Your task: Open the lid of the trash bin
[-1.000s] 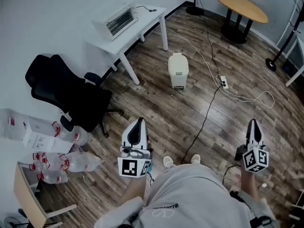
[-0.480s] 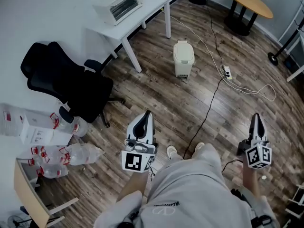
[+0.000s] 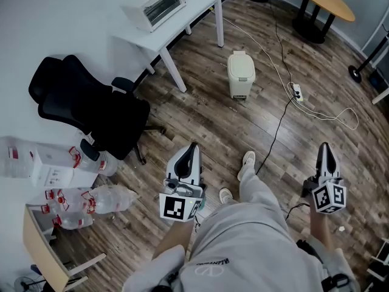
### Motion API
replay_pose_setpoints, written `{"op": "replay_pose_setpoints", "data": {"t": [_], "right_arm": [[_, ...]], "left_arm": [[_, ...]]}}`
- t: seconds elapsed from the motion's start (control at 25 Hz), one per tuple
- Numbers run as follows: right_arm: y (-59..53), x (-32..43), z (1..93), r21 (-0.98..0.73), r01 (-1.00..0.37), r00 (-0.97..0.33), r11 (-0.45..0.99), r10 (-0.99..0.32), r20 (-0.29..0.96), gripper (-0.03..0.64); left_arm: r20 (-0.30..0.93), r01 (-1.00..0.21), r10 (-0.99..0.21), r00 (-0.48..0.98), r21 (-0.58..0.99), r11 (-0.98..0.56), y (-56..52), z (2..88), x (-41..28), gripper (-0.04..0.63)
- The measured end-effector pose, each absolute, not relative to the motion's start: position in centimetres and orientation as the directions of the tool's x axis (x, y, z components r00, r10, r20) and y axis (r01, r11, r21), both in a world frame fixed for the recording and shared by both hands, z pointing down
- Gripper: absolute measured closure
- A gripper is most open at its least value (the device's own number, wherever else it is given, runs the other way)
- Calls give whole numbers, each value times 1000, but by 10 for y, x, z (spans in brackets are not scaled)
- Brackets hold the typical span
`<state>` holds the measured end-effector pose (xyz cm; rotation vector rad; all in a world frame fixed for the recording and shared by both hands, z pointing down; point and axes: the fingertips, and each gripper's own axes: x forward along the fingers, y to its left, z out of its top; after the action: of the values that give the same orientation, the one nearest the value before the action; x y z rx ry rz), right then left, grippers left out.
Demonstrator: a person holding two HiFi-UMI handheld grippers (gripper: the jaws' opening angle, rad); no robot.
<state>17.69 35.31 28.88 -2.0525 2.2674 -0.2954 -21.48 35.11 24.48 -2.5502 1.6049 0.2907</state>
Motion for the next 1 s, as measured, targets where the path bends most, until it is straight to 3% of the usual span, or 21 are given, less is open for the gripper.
{"op": "replay_pose_setpoints", "data": {"t": [0.48, 1.0], "right_arm": [[221, 185, 292, -192, -969, -174, 157, -982, 78, 600], [95, 244, 312, -233, -953, -224, 196, -970, 99, 600]], "left_arm": [[-182, -897, -880, 439, -25, -442, 231, 243, -179, 595], [-150, -903, -893, 424, 0, -429, 123, 250, -108, 595]]}}
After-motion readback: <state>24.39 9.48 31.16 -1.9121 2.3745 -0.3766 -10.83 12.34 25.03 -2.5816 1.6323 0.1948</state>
